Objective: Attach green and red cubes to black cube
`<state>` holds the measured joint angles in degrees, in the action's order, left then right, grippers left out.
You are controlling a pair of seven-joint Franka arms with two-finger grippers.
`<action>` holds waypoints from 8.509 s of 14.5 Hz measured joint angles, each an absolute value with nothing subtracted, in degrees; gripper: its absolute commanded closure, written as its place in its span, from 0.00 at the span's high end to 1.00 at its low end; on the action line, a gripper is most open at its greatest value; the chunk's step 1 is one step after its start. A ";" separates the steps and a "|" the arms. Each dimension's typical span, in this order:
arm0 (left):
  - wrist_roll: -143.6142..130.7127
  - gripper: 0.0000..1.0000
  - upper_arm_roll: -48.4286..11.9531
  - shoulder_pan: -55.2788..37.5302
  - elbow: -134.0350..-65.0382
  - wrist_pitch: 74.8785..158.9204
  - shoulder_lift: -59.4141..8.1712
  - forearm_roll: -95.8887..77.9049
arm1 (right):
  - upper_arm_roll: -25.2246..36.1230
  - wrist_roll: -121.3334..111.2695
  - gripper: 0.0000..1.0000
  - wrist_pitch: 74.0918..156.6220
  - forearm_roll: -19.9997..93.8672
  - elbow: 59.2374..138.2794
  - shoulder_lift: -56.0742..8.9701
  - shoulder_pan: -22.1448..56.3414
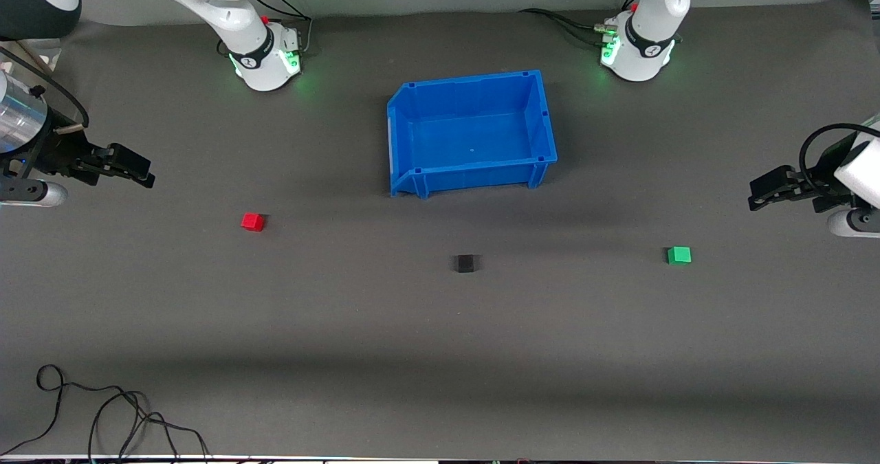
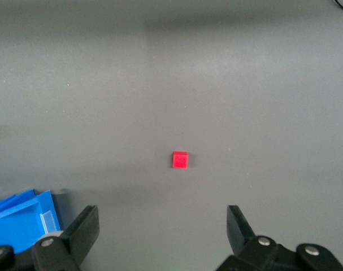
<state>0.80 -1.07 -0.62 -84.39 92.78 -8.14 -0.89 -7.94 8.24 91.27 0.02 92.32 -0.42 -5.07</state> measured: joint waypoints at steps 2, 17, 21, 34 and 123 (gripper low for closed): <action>0.80 1.00 -1.07 -0.62 -84.39 92.78 -8.13 -0.89 | -7.92 8.19 1.00 91.03 0.02 92.60 -0.44 -5.05; -42.82 1.00 0.00 0.82 -85.19 88.28 -8.99 -3.69 | -7.84 32.04 1.00 93.27 0.02 99.67 -2.32 -5.06; -62.32 1.00 0.15 5.48 -85.71 88.32 -10.87 -10.99 | -7.78 36.79 1.00 98.81 0.02 102.01 -4.57 -5.06; -62.87 1.00 0.27 11.71 -107.34 114.51 -15.56 -30.02 | -7.59 75.63 0.94 106.40 -1.50 108.02 -14.94 -4.04; -85.56 1.00 -0.57 -32.80 -97.06 152.91 -42.22 -49.26 | -22.69 136.25 1.00 131.41 -19.39 71.89 -56.78 21.77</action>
